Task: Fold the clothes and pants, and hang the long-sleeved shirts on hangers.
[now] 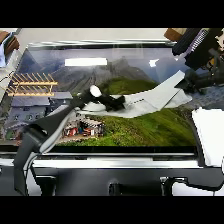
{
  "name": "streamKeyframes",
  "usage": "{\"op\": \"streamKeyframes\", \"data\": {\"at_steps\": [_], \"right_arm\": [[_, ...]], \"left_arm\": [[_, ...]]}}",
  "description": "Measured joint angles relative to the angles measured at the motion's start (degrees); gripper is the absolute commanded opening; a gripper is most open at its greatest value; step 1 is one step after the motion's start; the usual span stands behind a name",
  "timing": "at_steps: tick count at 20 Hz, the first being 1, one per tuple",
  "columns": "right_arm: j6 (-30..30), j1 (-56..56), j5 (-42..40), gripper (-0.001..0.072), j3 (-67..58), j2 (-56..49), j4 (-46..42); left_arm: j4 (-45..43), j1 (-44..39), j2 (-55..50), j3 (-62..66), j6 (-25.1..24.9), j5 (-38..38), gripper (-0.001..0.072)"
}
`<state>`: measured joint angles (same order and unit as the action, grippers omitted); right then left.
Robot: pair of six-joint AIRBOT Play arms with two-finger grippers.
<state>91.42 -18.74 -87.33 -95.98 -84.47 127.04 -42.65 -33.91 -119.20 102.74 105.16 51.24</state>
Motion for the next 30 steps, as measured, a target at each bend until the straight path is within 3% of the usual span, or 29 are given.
{"op": "streamKeyframes", "data": {"at_steps": [7, 11, 14, 20, 24, 30], "right_arm": [[-0.09, 0.00, -1.66, 0.0038, -2.75, 0.92, 2.80], [1.55, 1.33, -1.27, 0.0038, -2.97, 0.94, 3.87], [2.25, 5.05, 0.31, 0.0038, -2.99, 0.63, 4.15], [2.58, 20.41, 8.11, 0.0038, -3.02, -2.08, 4.37], [2.01, 33.07, 16.24, 0.0038, -3.34, -6.36, 4.55], [0.04, 44.24, 27.87, 0.0039, -5.64, -17.16, 4.52]], "left_arm": [[10.69, -6.88, -5.49, 1.25, 0.17, -5.35, 0.0013], [11.43, -5.11, -4.52, 2.99, -2.75, -0.31, 0.0013], [5.20, -0.72, 0.31, 3.45, -3.45, 8.15, 0.0013], [-16.79, 13.33, 17.49, 3.67, -3.58, 24.98, 0.0014], [-24.22, 24.65, 27.47, 3.69, -2.89, 28.68, 0.0015], [-27.17, 37.73, 33.59, 3.69, -2.56, 30.25, 0.0016]]}}
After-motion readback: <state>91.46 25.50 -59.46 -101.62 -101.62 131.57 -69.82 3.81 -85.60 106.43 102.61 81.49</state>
